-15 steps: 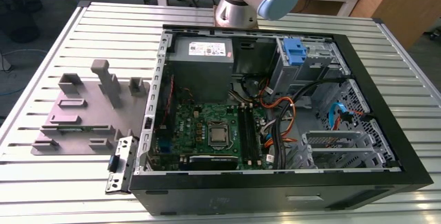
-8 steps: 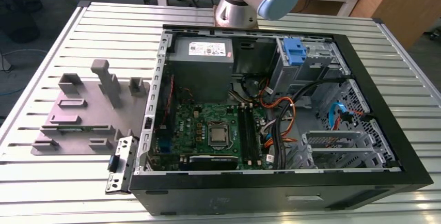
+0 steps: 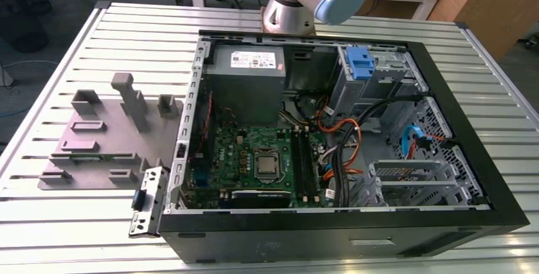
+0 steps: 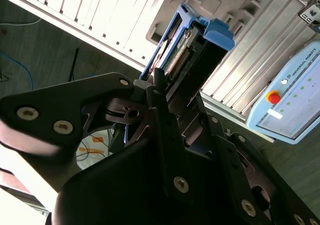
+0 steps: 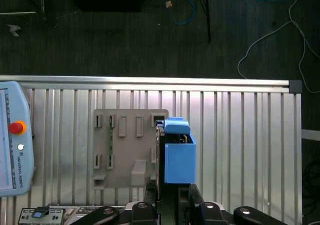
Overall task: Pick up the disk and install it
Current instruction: 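Pick up the disk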
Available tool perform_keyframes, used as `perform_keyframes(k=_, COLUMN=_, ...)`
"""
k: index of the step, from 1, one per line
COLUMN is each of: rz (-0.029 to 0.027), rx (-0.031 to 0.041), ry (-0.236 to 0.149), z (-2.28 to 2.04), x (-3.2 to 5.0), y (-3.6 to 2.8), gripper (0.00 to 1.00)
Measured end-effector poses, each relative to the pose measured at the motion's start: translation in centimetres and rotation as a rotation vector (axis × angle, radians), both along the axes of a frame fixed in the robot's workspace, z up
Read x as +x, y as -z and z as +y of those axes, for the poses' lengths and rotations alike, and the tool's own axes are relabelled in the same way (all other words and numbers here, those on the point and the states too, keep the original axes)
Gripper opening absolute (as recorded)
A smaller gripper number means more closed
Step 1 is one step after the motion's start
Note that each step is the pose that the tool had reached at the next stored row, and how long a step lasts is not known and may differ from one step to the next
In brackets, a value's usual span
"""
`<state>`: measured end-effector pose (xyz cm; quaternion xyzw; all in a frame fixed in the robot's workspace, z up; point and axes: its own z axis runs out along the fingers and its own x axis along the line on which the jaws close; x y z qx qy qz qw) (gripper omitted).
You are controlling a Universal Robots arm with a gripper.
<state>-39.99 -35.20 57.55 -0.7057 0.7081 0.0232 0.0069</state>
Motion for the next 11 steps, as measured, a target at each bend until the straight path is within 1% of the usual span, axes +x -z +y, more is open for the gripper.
perform_keyframes(k=2, rz=-0.0002, rx=0.0001, ry=0.000, z=0.00, x=0.00, y=0.02, gripper=0.35)
perform_keyframes(k=4, rz=0.0000, rx=0.0000, ry=0.000, z=0.00, x=0.01, y=0.17, gripper=0.35)
perform_keyframes(k=8, rz=-0.0001, rx=0.0000, ry=0.000, z=0.00, x=0.00, y=0.82, gripper=0.35)
perform_keyframes(k=11, rz=-0.0001, rx=0.0001, ry=0.000, z=0.00, x=0.00, y=0.87, gripper=0.35)
